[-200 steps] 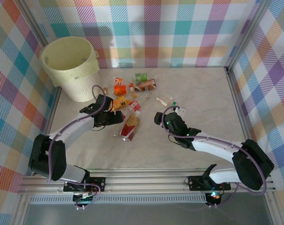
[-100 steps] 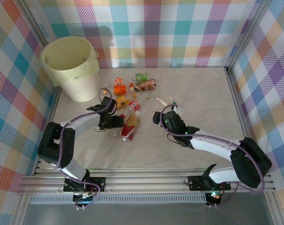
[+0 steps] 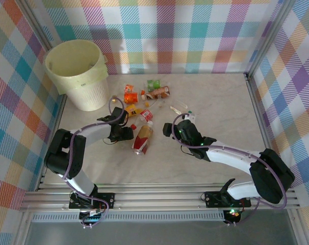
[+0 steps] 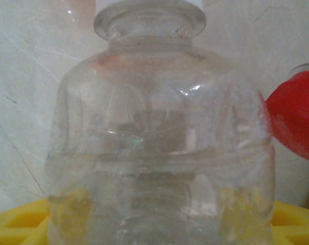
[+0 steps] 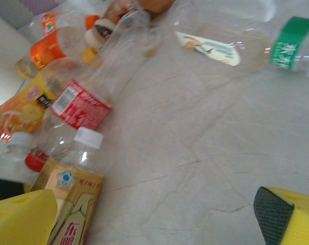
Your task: Put the plastic bottles in the bin
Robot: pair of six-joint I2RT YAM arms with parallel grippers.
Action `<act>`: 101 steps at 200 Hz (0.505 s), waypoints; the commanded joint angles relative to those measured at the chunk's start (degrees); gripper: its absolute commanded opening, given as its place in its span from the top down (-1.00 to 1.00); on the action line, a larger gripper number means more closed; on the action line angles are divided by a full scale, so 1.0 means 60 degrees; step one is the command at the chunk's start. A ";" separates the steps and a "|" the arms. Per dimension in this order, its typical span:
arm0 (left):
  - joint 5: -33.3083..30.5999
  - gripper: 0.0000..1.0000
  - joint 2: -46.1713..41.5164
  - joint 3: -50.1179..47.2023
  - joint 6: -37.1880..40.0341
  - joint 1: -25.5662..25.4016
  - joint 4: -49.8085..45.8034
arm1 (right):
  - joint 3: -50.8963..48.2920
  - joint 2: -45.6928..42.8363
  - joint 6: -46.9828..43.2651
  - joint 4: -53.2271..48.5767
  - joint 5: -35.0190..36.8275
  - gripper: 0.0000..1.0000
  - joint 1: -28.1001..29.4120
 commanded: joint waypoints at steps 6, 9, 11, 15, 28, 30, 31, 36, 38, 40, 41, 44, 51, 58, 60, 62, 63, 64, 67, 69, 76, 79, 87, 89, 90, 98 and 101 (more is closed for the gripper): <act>0.0177 -0.23 -0.0377 -0.0409 -0.0155 -0.0090 0.0422 | 0.0217 0.0126 -0.0900 0.0703 -0.1059 -0.99 0.0017; 0.0180 -0.22 -0.0450 -0.0434 -0.0155 -0.0090 0.0462 | 0.0201 0.0112 -0.0904 0.0734 -0.1079 -1.00 0.0013; 0.0173 -0.22 -0.0501 -0.0472 -0.0166 -0.0090 0.0489 | 0.0192 0.0110 -0.0914 0.0751 -0.1091 -0.99 0.0012; 0.0157 -0.21 -0.0599 -0.0532 -0.0162 -0.0090 0.0538 | 0.0181 0.0110 -0.0906 0.0767 -0.1099 -0.99 0.0012; 0.0100 -0.20 -0.1006 -0.0779 -0.0138 -0.0090 0.0800 | 0.0136 0.0095 -0.0877 0.0764 -0.1068 -0.99 0.0012; 0.0083 -0.20 -0.1079 -0.0833 -0.0129 -0.0090 0.0808 | 0.0143 0.0095 -0.0874 0.0770 -0.1051 -0.99 0.0012; 0.0073 -0.20 -0.1116 -0.0854 -0.0128 -0.0090 0.0809 | 0.0144 0.0095 -0.0873 0.0771 -0.1046 -0.99 0.0012; -0.0005 -0.19 -0.1295 -0.0989 -0.0121 -0.0089 0.1168 | 0.0122 0.0091 -0.0873 0.0768 -0.1030 -0.99 0.0012; -0.0042 -0.19 -0.1375 -0.1039 -0.0128 -0.0082 0.1219 | 0.0128 0.0094 -0.0873 0.0774 -0.1027 -0.99 0.0016; -0.0077 -0.19 -0.1439 -0.1081 -0.0130 -0.0081 0.1272 | 0.0130 0.0098 -0.0873 0.0783 -0.1030 -0.99 0.0017; -0.0102 -0.19 -0.1479 -0.1110 -0.0128 -0.0085 0.1283 | 0.0130 0.0097 -0.0873 0.0777 -0.1028 -0.99 0.0014; -0.0165 -0.19 -0.1589 -0.1189 -0.0148 -0.0089 0.1344 | 0.0117 0.0108 -0.0886 0.0790 -0.1026 -0.99 0.0012; -0.0338 -0.19 -0.1845 -0.1334 -0.0202 -0.0090 0.1439 | 0.0127 0.0110 -0.0934 0.0822 -0.1047 -0.99 0.0013; -0.0517 -0.19 -0.2082 -0.1486 -0.0274 -0.0090 0.1530 | 0.0131 0.0099 -0.0995 0.0850 -0.1095 -0.99 0.0016; -0.0577 -0.19 -0.2172 -0.1519 -0.0299 -0.0090 0.1558 | 0.0141 0.0096 -0.1021 0.0857 -0.1120 -0.99 0.0013; -0.0628 -0.19 -0.2243 -0.1567 -0.0330 -0.0090 0.1587 | 0.0148 0.0103 -0.1045 0.0870 -0.1137 -0.99 0.0012; -0.0656 -0.18 -0.2284 -0.1587 -0.0345 -0.0090 0.1602 | 0.0146 0.0099 -0.1047 0.0872 -0.1148 -0.99 0.0012; -0.0692 -0.18 -0.2326 -0.1612 -0.0368 -0.0090 0.1609 | 0.0146 0.0090 -0.1063 0.0866 -0.1160 -0.99 0.0012; -0.0764 -0.18 -0.2436 -0.1674 -0.0424 -0.0090 0.1659 | 0.0149 0.0083 -0.1076 0.0891 -0.1185 -0.99 0.0014; -0.0818 -0.17 -0.2525 -0.1716 -0.0468 -0.0090 0.1700 | 0.0157 0.0081 -0.1092 0.0889 -0.1198 -0.99 0.0020; -0.0993 -0.16 -0.2811 -0.1838 -0.0639 -0.0090 0.1837 | 0.0155 0.0060 -0.1100 0.0920 -0.1191 -0.99 0.0014; -0.1053 -0.15 -0.2935 -0.1900 -0.0719 -0.0090 0.1902 | 0.0144 0.0052 -0.1094 0.0922 -0.1156 -0.99 0.0014; -0.1200 -0.14 -0.3241 -0.2007 -0.0945 -0.0090 0.2065 | 0.0122 0.0037 -0.1025 0.0932 -0.1055 -0.99 0.0013; -0.1242 -0.13 -0.3326 -0.2034 -0.1016 -0.0090 0.2098 | 0.0106 0.0036 -0.1010 0.0940 -0.1037 -0.99 0.0016; -0.1256 -0.13 -0.3367 -0.2040 -0.1054 -0.0090 0.2114 | 0.0111 0.0036 -0.1015 0.0943 -0.1024 -0.99 0.0014; -0.1359 -0.12 -0.3635 -0.2062 -0.1295 -0.0081 0.2259 | 0.0073 0.0022 -0.0976 0.0996 -0.0934 -0.99 0.0011; -0.1393 -0.12 -0.3728 -0.2053 -0.1393 -0.0076 0.2297 | 0.0068 0.0022 -0.0976 0.1010 -0.0914 -0.99 0.0012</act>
